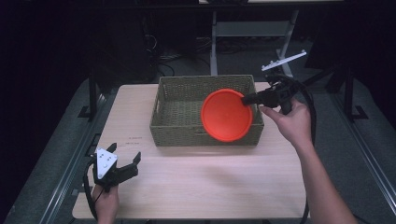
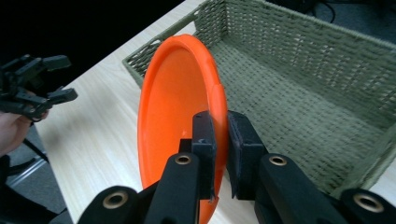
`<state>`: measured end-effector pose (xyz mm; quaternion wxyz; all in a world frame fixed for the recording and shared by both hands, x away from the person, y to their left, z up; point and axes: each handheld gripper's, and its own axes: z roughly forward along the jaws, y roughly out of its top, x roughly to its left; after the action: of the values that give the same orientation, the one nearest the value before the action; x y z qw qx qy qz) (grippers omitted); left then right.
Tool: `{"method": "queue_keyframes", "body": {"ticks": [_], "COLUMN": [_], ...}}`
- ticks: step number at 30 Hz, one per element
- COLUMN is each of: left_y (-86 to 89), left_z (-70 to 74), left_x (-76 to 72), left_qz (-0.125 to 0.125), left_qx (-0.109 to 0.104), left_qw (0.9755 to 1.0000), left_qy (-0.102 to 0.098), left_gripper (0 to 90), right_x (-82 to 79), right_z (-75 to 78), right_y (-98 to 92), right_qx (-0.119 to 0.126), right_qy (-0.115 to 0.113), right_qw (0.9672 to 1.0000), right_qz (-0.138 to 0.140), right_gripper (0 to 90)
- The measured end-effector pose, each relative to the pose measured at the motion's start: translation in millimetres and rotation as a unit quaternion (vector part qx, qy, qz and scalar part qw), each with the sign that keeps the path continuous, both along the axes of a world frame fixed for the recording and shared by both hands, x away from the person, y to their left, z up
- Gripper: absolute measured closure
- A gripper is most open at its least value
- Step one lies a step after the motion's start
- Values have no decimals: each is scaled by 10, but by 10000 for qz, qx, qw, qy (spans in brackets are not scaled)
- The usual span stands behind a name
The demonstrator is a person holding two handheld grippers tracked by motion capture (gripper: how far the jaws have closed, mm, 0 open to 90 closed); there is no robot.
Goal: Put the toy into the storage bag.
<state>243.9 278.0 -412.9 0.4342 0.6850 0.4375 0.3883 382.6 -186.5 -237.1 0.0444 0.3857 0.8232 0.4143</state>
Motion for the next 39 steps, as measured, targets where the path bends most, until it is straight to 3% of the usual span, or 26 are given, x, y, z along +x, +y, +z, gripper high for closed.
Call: {"method": "queue_keyframes", "body": {"ticks": [12, 26, 39], "left_y": [3, -4, -7], "left_z": [3, 3, 2], "left_x": [-3, -2, -1], "left_qz": [-7, -30, -51], "left_qx": [-21, -18, 10], "left_qw": [10000, 10000, 10000], "left_qy": [-10, 2, -3], "left_gripper": [127, 127, 127], "right_x": [248, 586, 773], "right_z": [58, -50, -173], "right_y": [60, -1, -48], "right_qx": [18, 8, 21], "right_qy": [88, 342, 496], "right_qw": [9999, 9984, 9959], "right_qz": [-96, -451, -761], "right_gripper": [820, 820, 820]}}
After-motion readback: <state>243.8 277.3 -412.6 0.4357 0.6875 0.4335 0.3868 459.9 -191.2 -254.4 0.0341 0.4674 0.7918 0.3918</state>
